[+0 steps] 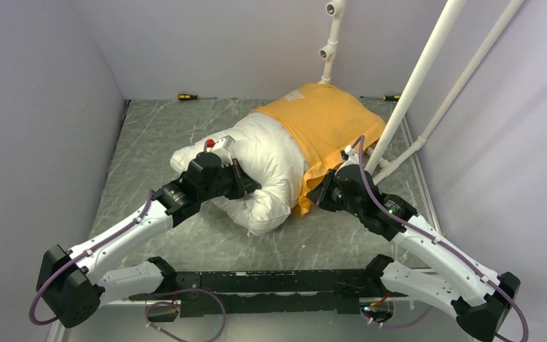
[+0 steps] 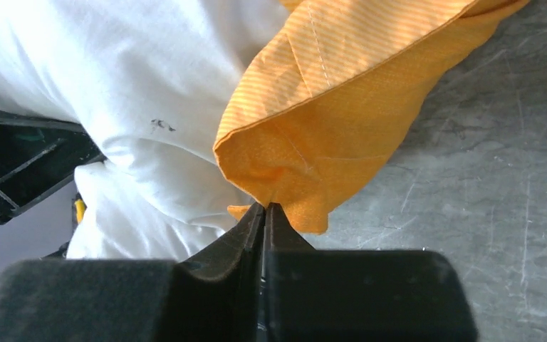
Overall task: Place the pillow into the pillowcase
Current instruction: Stuff the pillow into the pillowcase.
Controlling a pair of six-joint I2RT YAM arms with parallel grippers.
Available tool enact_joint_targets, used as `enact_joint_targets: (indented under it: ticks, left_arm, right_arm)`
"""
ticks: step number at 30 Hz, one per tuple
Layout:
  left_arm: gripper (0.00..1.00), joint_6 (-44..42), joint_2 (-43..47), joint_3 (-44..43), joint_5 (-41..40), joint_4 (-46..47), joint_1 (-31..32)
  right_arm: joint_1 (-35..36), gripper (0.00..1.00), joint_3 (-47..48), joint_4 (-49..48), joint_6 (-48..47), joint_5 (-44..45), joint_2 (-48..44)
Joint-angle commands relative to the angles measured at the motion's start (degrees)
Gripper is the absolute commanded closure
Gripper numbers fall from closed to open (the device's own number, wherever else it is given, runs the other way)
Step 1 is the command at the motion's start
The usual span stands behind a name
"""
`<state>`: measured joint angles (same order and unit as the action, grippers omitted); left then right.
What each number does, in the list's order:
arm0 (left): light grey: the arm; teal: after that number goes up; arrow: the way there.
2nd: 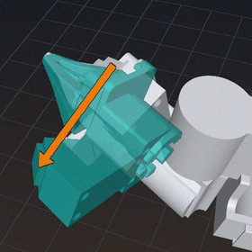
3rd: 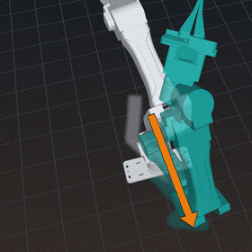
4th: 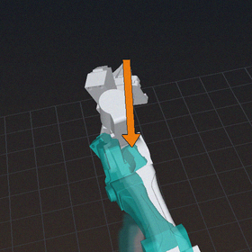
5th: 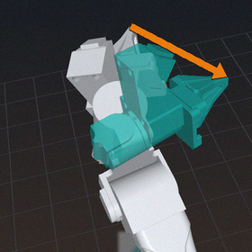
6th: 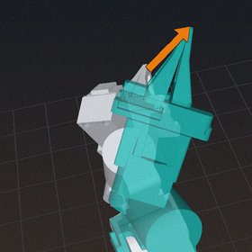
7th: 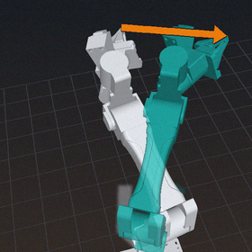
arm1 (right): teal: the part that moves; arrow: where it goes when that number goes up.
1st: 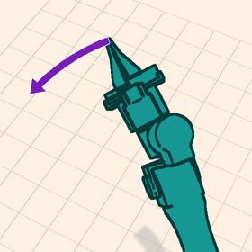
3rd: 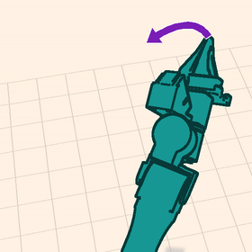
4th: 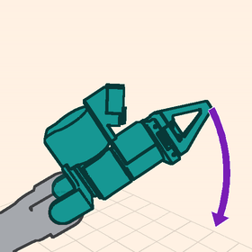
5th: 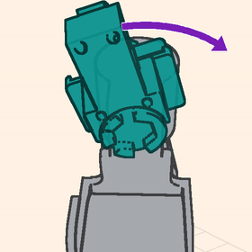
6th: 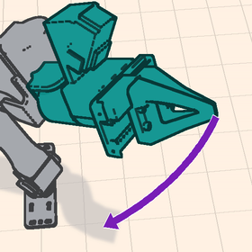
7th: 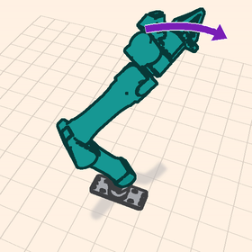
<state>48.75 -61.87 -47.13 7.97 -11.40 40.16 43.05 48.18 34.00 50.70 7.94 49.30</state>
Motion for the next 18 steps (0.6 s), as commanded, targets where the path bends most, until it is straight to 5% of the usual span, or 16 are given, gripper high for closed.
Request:
enact_joint_targets:
  ticks: [1, 2, 4, 9, 13, 18]
  left_arm:
    - [1.0, -2.7, -0.8, 0.4, -3.0, 6.5, -0.3]
    - [1.0, -2.8, -0.7, 0.4, -2.9, 6.4, -0.3]
    - [1.0, -3.0, -0.6, 0.3, -3.1, 5.9, -0.3]
    - [1.0, -3.5, 0.0, 0.4, -3.8, 5.1, -0.3]
    - [1.0, -3.6, 0.0, 0.4, -3.8, 5.2, -0.3]
    - [1.0, -4.0, -0.5, -0.2, -3.5, 5.3, -0.3]
  right_arm:
    - [-0.2, 0.74, -0.2, -2.5, -1.0, -1.3, -0.5]
    - [-0.2, 0.53, -0.5, -3.1, -1.0, -1.3, -0.5]
    - [-0.2, 0.35, -0.8, -4.3, -0.9, -1.1, -0.1]
    - [-0.2, 0.27, 0.5, -4.1, -1.4, 0.0, 5.5]
    - [-0.2, 0.44, 1.5, -2.6, -1.7, 1.7, 9.9]
    - [-0.3, 1.0, 1.4, -4.4, -2.3, -1.2, 8.6]
